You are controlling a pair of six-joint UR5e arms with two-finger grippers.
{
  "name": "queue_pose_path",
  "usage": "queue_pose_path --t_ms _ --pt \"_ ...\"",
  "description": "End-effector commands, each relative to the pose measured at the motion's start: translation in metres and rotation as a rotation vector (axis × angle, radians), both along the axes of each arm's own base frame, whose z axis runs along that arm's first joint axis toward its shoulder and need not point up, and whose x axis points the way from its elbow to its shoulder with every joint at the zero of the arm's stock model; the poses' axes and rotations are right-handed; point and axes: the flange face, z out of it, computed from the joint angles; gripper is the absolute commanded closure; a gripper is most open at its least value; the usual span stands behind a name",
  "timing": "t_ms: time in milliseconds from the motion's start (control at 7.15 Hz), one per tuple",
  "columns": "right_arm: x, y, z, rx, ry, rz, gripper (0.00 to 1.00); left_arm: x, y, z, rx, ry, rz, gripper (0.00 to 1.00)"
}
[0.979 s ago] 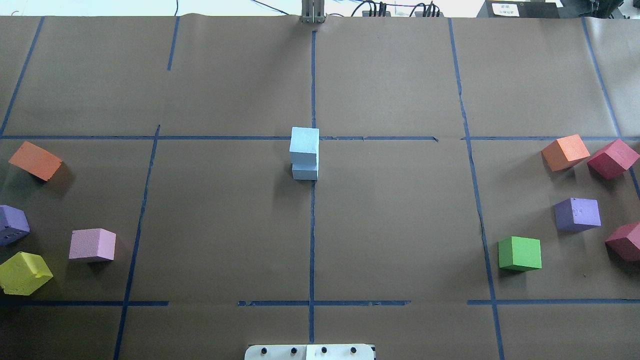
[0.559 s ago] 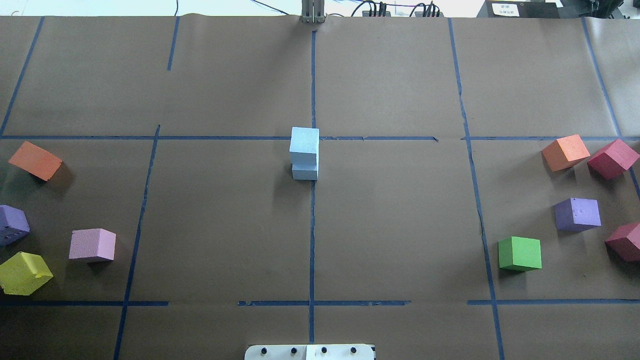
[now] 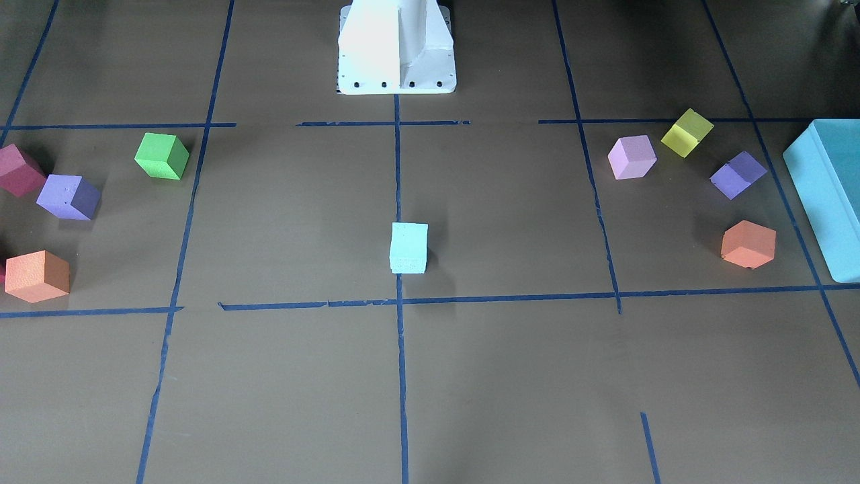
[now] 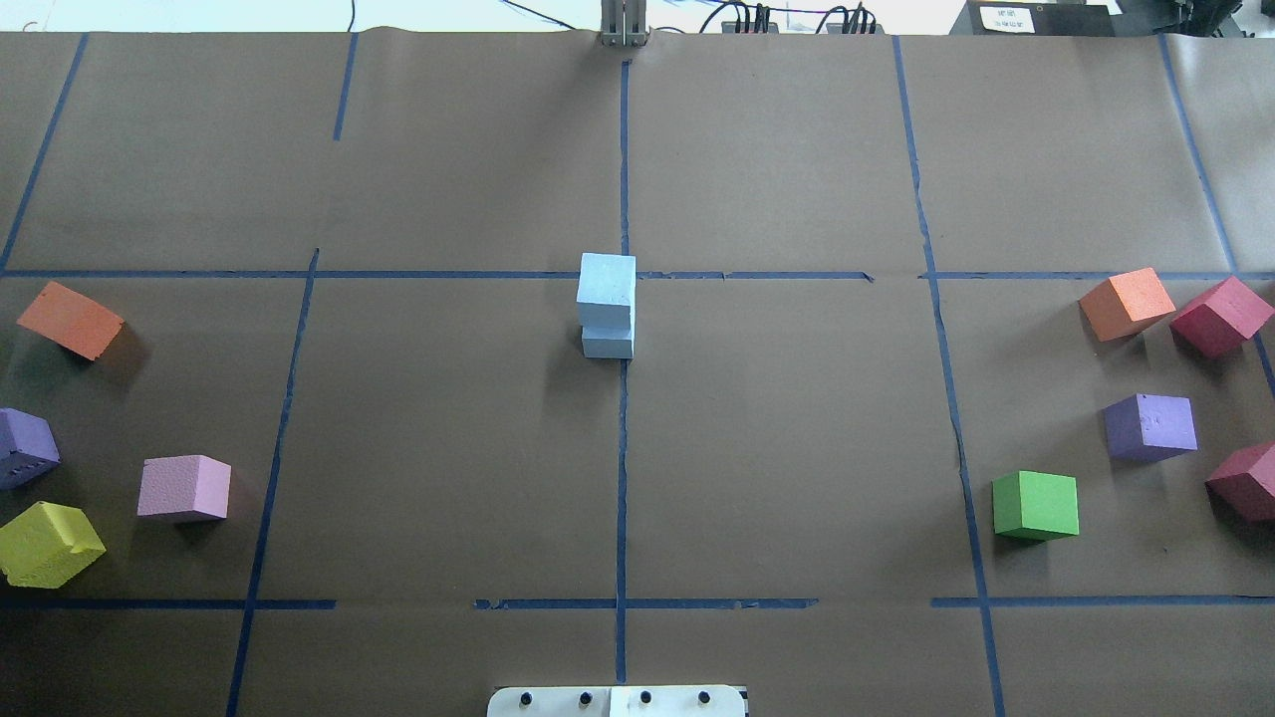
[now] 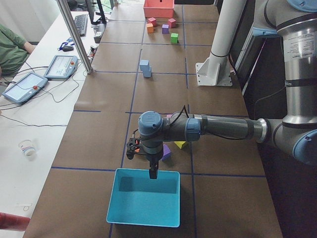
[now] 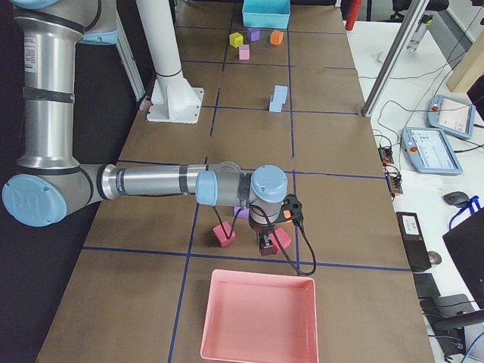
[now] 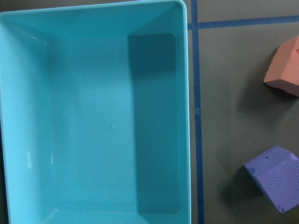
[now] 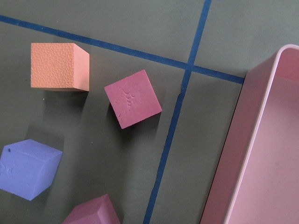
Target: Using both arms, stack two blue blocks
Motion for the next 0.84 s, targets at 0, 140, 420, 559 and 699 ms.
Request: queue_pose_path --t_ms 0,140,420,559,699 --pt "-0.0001 0.0004 -0.0004 0.0 -0.002 0.0 0.0 -0.0007 -0.0013 -0.0065 0.004 0.0 -0.01 0.0" --pt "-0.0008 0.0003 -0.0004 -0.001 -0.002 0.0 0.0 0.0001 -0.0024 -0.0034 -0.002 0.002 -0.009 0.0" --pt "-0.0021 0.0001 -0.0003 -0.001 0.0 -0.004 0.0 0.0014 -0.0024 -0.0025 0.001 0.002 0.001 0.0" --pt "-0.0042 -0.0001 -0.0004 -0.002 -0.001 -0.007 0.0 0.0021 -0.0028 -0.0042 0.005 0.003 0.003 0.0" --pt "-0.0049 -0.0002 -0.0004 -0.002 -0.001 -0.009 0.0 0.0027 -0.0032 -0.0066 0.012 0.003 0.004 0.0"
